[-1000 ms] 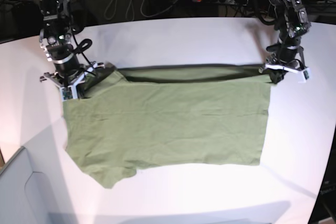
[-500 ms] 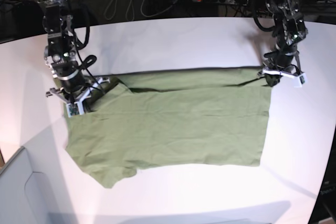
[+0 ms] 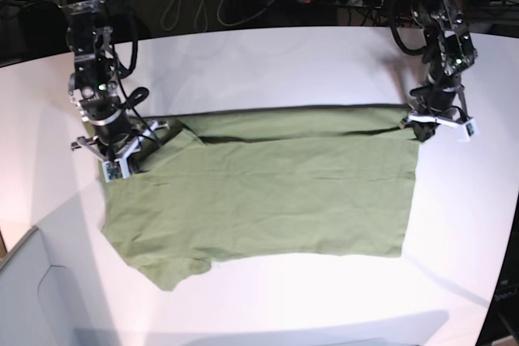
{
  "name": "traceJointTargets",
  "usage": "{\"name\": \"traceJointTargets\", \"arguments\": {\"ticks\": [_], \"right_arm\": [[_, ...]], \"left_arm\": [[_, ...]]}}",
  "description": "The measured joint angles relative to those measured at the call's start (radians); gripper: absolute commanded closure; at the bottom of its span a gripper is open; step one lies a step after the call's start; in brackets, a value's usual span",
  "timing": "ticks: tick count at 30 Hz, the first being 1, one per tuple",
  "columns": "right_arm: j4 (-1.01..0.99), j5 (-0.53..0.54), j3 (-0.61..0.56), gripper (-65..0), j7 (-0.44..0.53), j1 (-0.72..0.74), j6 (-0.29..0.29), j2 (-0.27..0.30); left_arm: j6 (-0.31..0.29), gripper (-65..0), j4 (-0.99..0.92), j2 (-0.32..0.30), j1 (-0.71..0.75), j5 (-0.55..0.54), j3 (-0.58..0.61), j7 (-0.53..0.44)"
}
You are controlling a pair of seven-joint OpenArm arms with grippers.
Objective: Fold the T-shirt properly
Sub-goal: 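Pull the held shoulder edge toward the hem, folding it over, then drag the held edge back toward the collar, flattening the shirt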
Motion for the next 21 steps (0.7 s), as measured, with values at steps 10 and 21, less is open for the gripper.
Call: {"name": "traceJointTargets", "arguments": {"ticks": [10, 21], "right_arm": [[0.000, 0.000, 0.001, -0.3, -0.009, -0.008, 0.070, -0.005], [0.106, 0.002, 0.091, -32.1, -0.079, -0.044, 0.187, -0.005]], "left_arm": [[0.000, 0.0, 0.000, 0.000, -0.004, -0.008, -0.002, 0.001], [0.004, -29.5, 0.018, 0.005, -0.003, -0.010, -0.008, 0.060]]}}
